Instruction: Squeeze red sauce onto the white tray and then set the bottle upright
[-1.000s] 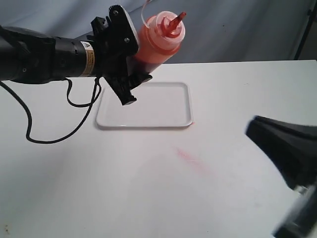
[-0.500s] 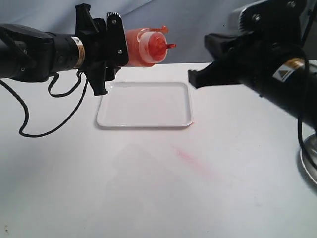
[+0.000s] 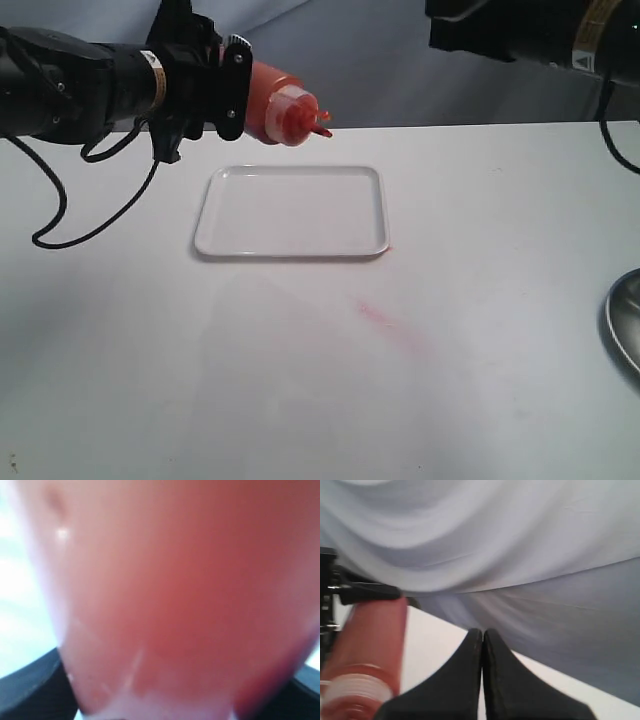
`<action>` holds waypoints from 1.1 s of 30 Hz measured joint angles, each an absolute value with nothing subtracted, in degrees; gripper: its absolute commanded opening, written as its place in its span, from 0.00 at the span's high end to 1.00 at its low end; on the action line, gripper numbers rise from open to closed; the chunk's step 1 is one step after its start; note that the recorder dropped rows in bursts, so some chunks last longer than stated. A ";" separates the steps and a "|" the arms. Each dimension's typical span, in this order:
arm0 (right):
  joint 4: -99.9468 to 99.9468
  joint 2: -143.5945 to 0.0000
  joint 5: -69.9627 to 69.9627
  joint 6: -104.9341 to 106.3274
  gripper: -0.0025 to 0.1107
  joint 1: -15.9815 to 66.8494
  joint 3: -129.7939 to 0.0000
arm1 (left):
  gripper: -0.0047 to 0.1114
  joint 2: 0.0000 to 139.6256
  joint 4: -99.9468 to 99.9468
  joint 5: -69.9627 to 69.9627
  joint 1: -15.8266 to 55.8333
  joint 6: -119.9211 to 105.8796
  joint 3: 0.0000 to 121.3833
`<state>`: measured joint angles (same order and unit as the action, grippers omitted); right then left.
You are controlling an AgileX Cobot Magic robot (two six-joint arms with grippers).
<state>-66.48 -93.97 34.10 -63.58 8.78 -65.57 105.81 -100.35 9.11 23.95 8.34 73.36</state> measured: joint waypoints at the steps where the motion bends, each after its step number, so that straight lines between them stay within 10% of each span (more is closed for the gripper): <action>1: -72.22 -95.94 37.12 -69.92 0.98 7.87 -68.43 | 0.96 106.41 -100.35 9.56 23.95 6.91 73.95; 8: -97.41 -111.06 60.74 -95.96 0.96 4.21 -90.02 | 0.96 108.97 -100.35 12.05 23.95 -5.59 79.75; 17: -100.06 -117.85 56.06 -100.39 0.34 5.06 -98.35 | 0.96 111.20 -100.35 14.93 23.95 -16.00 83.72; 33: -100.20 -120.51 39.85 -72.82 0.28 16.71 -98.35 | 0.96 111.20 -100.35 14.84 24.05 -20.18 82.46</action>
<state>-100.20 -120.51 39.85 -72.82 16.71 -98.35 111.20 -100.35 14.84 24.05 -20.18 82.46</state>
